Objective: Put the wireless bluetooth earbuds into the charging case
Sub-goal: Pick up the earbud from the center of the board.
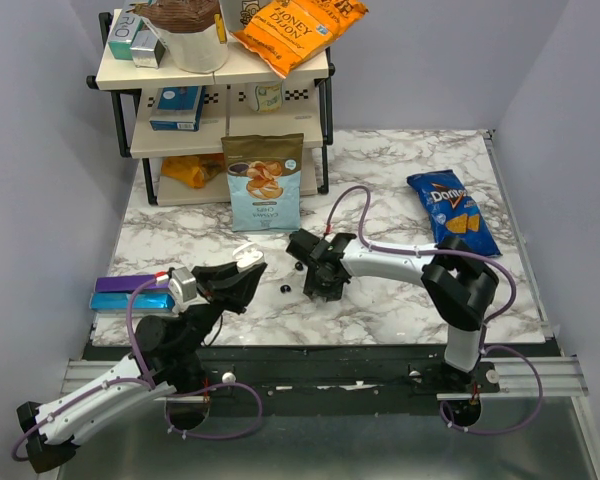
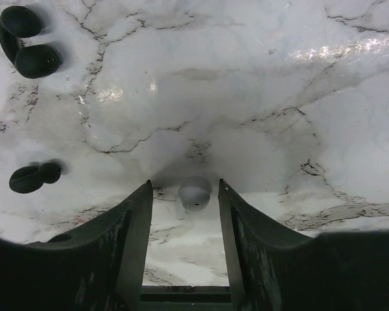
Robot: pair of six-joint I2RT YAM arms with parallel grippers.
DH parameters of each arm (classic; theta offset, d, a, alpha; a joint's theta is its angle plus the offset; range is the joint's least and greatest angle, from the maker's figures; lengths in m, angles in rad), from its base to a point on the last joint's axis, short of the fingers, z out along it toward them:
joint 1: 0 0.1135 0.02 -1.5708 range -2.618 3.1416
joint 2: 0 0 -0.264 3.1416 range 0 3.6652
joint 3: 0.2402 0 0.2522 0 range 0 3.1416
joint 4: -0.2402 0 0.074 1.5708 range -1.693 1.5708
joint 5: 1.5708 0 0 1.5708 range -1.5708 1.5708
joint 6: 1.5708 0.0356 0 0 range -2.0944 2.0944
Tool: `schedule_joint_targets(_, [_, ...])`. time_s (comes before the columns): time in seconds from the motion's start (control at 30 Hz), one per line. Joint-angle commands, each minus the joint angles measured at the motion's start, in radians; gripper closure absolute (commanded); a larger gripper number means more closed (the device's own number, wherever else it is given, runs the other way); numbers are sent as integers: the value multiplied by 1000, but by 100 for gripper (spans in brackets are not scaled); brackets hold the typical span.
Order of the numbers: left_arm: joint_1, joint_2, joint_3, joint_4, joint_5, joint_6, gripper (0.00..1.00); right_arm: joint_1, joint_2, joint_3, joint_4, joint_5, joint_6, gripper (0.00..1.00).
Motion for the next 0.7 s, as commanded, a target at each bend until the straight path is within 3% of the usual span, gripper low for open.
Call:
schedule_joint_targets(0.0, [-6,-12,21,-22,-27,-18,100,17,98,-26,-135,51,32,49])
schedule_joint_targets(0.67, [-8,-57,19,-59,-13,-44,100,81,136,19,-171,28,73,68])
